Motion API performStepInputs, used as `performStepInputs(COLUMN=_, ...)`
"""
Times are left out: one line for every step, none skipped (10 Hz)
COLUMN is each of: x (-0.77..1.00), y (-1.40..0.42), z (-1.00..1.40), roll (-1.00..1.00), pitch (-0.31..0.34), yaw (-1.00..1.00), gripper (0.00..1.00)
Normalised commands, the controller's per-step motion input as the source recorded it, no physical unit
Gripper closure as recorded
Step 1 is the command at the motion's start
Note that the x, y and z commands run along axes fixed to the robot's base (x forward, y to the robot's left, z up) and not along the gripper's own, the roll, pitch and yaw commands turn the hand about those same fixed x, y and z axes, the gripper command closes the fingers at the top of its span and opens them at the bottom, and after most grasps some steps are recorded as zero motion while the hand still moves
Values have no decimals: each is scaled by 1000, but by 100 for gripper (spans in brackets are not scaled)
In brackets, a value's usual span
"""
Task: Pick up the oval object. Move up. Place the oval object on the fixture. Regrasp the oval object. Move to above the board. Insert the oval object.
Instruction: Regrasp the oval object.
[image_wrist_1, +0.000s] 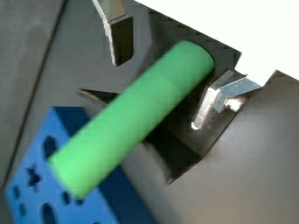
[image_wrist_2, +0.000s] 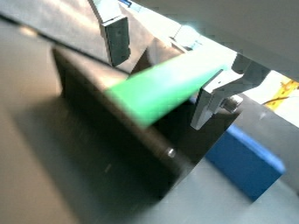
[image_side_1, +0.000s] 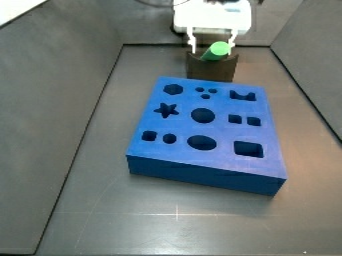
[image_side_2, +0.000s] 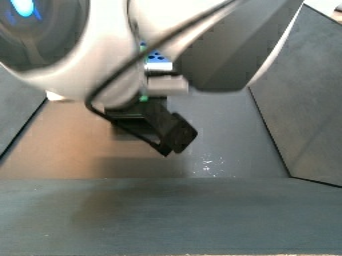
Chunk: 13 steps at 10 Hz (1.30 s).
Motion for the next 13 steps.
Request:
performStepInputs(x=-28, y=0, z=1000, roll=27, pitch=44, yaw=-1, gripper=0)
performStepInputs(x=-39, y=-4, z=1000, roll=51, pitch=44, yaw=-6, gripper=0)
performStepInputs(x=-45, y=1, z=923, roll=59, pitch=47, yaw=-9, gripper=0)
performStepInputs(x=-42, y=-2, z=747, roll=62, pitch=48, yaw=-15, gripper=0)
performStepInputs(x=-37, y=-2, z=508, roll=67, pitch=52, yaw=-16, gripper=0)
performStepInputs(x=-37, y=-2, z=329, roll=69, pitch=57, yaw=-18, gripper=0)
performStepInputs(x=-1000, y=0, z=0, roll=-2, pitch=-62, yaw=0, gripper=0)
performStepInputs(x=-1000, y=-3, z=-71, roll=-23, pitch=-100, yaw=-4, gripper=0)
performStepInputs(x=-1000, y=-2, z=-35, roll=-5, pitch=-132, yaw=-8, gripper=0)
performStepInputs(x=-1000, y=-11, z=-16, roll=11, pitch=-145, yaw=11, gripper=0)
performStepInputs(x=-1000, y=-10, z=-19, roll=26, pitch=-155, yaw=29, gripper=0)
performStepInputs(x=-1000, y=-15, z=-16, roll=44, pitch=-167, yaw=52, gripper=0)
performStepInputs(x=-1000, y=-21, z=-7, roll=58, pitch=-175, yaw=69, gripper=0)
